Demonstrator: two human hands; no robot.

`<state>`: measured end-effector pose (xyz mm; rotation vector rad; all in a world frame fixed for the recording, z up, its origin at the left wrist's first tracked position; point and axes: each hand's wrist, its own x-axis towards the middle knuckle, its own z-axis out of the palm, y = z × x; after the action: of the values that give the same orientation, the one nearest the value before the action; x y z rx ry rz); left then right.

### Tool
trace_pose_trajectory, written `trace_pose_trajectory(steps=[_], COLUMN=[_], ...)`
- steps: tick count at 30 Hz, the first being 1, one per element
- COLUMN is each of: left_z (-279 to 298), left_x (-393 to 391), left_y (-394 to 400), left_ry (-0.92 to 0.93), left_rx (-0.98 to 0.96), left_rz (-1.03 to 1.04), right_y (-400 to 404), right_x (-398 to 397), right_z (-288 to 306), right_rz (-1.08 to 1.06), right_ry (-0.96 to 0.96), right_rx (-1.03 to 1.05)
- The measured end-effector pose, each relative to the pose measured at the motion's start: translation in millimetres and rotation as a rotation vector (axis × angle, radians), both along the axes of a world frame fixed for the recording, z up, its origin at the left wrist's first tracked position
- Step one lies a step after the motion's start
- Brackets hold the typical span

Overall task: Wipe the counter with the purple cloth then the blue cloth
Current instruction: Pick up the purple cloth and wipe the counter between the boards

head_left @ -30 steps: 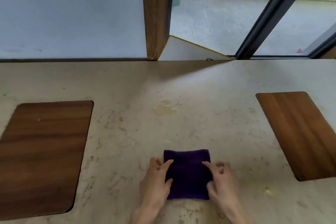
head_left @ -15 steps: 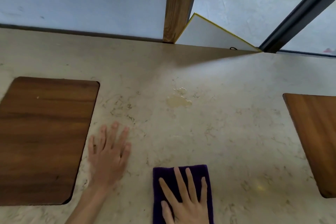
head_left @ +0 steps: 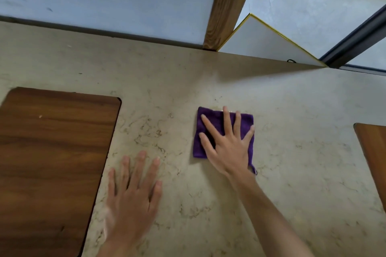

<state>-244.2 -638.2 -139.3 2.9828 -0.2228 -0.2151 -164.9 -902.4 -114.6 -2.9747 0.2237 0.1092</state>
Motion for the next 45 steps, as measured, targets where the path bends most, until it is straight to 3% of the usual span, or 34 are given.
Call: trace_pose_trajectory(steps=[12, 21, 25, 32, 39, 45], left_z=[-7.6, 12.9, 16.1, 0.6, -16.5, -9.8], left_x=[4.0, 3.9, 1.4, 1.1, 2.6, 4.0], left_y=[3.4, -1.0, -2.3, -2.7, 2.3, -1.5], left_ry=[-0.038, 0.002, 0.003, -0.024, -0.086, -0.087], left_rx=[0.047, 0.049, 0.047, 0.051, 0.075, 0.066], left_rz=[-0.019, 0.017, 0.029, 0.022, -0.009, 0.008], right_y=[-13.6, -15.4, -70.4, -133.7, -76.1, -21.5], right_x=[62.7, -75.1, -97.0, 16.1, 144.2, 143.1], right_z=[7.0, -1.2, 8.4, 14.4, 7.9, 4.4], right_rz=[0.093, 0.213, 0.017, -0.315, -0.2, -0.063], right_ry=[0.054, -0.012, 0.044, 0.113, 0.053, 0.033], right_rx=[0.015, -0.03, -0.046, 0.014, 0.067, 0.066])
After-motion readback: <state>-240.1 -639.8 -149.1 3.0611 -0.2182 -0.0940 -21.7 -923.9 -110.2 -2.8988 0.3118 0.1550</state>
